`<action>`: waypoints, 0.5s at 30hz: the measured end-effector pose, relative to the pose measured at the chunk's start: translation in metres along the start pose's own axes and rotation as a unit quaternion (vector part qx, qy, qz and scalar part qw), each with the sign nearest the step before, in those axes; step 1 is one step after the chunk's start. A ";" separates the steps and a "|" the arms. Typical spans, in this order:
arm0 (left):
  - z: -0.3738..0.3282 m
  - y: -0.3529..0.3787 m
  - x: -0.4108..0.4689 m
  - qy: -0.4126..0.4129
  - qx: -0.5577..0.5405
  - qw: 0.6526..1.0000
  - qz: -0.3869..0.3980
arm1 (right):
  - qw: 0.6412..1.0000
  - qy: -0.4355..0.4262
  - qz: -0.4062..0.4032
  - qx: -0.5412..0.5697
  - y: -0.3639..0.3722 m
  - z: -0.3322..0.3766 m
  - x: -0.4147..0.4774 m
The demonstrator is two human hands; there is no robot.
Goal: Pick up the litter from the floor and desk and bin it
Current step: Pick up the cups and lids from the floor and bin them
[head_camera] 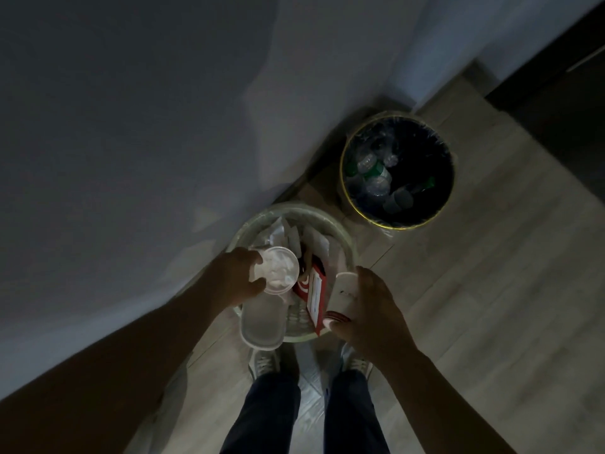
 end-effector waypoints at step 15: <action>0.012 0.009 -0.024 0.014 0.034 0.999 0.030 | 0.996 0.054 0.011 -0.071 0.033 -0.017 0.029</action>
Point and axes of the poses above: each hand's wrist, its own x-axis towards the middle knuckle, its own y-axis out of the palm, z = x × y, the point moved 4 cm from there along x, towards the middle knuckle, and after that the axes turned 10 degrees about z, right-handed, at the moved point
